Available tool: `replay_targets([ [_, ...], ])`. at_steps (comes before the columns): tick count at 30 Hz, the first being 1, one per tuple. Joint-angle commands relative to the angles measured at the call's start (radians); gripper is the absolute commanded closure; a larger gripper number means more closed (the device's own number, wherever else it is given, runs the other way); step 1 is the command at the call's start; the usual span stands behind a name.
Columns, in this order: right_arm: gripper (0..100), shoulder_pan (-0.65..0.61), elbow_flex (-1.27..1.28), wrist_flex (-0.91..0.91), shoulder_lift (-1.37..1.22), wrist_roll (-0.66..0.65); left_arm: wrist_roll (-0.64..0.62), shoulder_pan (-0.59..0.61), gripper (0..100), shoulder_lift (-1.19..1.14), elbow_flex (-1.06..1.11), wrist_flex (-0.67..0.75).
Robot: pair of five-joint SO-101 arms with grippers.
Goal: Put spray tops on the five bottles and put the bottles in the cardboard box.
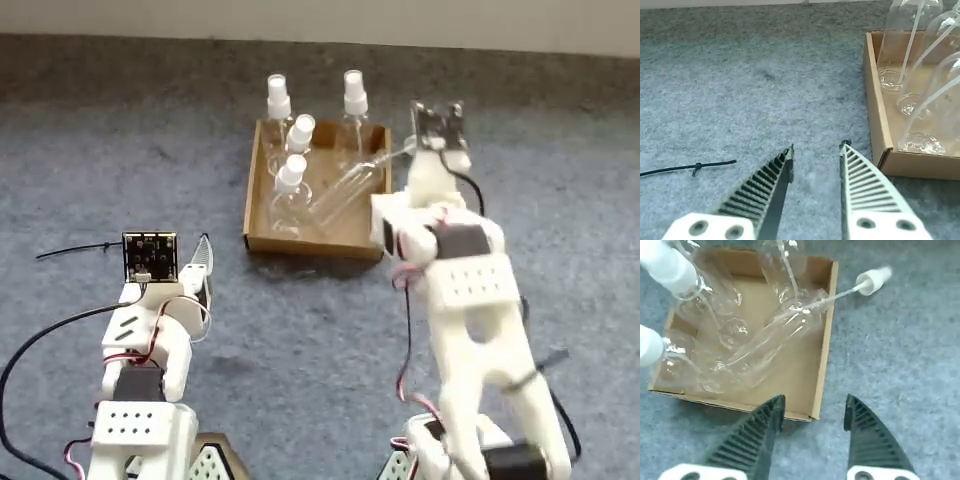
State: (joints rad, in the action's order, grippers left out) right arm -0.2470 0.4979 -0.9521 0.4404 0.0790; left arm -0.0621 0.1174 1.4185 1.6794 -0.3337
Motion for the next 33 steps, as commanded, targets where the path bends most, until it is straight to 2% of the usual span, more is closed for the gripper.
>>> replay_targets([
  [1,83.0,-0.033,-0.229,-0.044,-0.208,0.087,0.005,0.008,85,0.008,0.025,0.015],
  [8,74.5,-0.081,-0.47,-0.143,-0.43,0.106,0.005,0.01,85,0.008,0.025,0.015],
  [13,74.5,-0.084,-0.547,-0.145,-0.495,0.267,0.005,0.008,85,0.008,0.025,0.015],
  [20,74.5,-0.096,-0.615,-0.14,-0.579,0.376,0.005,0.01,85,0.008,0.025,0.015],
  [27,74.5,-0.097,-0.677,-0.142,-0.656,0.571,0.005,0.01,85,0.008,0.025,0.015],
  [33,74.5,-0.102,-0.7,-0.142,-0.662,0.601,0.005,0.01,85,0.008,0.025,0.015],
])
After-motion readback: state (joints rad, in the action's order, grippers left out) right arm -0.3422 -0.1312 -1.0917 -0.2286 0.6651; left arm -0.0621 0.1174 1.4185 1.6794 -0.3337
